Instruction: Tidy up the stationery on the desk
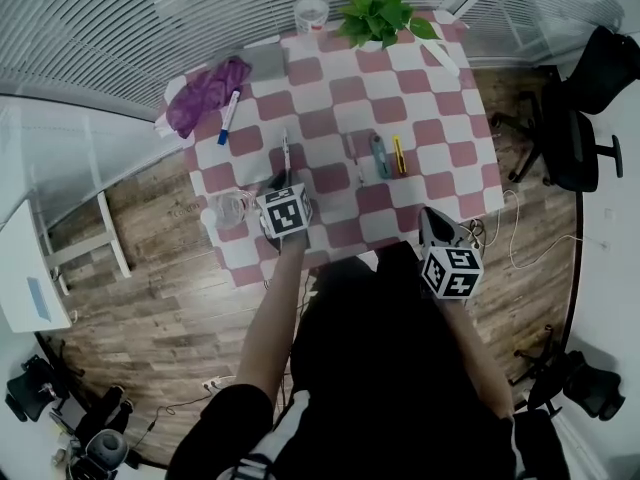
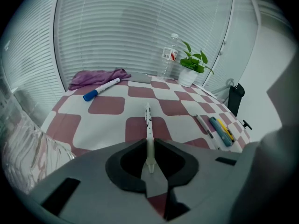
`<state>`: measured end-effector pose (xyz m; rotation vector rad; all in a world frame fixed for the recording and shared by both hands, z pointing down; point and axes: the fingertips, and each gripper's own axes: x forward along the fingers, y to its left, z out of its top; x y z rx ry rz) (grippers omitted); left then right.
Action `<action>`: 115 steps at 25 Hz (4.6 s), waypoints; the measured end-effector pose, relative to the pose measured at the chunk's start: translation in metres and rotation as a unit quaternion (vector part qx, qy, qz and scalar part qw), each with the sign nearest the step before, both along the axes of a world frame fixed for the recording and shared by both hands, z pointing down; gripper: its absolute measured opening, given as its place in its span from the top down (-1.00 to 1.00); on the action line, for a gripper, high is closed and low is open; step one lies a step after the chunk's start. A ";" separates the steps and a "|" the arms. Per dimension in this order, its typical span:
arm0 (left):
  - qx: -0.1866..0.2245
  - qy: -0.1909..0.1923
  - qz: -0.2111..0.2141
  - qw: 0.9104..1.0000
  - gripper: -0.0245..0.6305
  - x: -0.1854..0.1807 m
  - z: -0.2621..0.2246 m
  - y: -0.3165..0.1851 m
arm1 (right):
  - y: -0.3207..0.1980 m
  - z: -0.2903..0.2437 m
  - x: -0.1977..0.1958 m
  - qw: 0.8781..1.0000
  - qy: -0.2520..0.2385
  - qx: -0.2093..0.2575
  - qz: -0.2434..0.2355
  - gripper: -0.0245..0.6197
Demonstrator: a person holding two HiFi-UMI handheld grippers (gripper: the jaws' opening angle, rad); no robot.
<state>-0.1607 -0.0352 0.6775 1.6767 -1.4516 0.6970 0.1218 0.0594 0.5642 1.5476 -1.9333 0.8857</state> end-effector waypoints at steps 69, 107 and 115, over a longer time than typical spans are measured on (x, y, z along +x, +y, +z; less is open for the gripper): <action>0.026 0.005 -0.052 0.998 0.54 0.072 -0.035 0.032 | -0.026 -0.005 0.039 0.992 -0.049 -0.002 -0.117 0.86; -0.008 -0.195 0.010 0.981 0.18 -0.111 -0.013 -0.169 | -0.079 -0.003 -0.070 0.993 -0.064 -0.019 -0.102 0.86; -0.033 -0.158 -0.005 0.987 0.19 -0.126 0.007 -0.169 | -0.077 0.002 -0.074 0.992 -0.059 -0.032 -0.106 0.86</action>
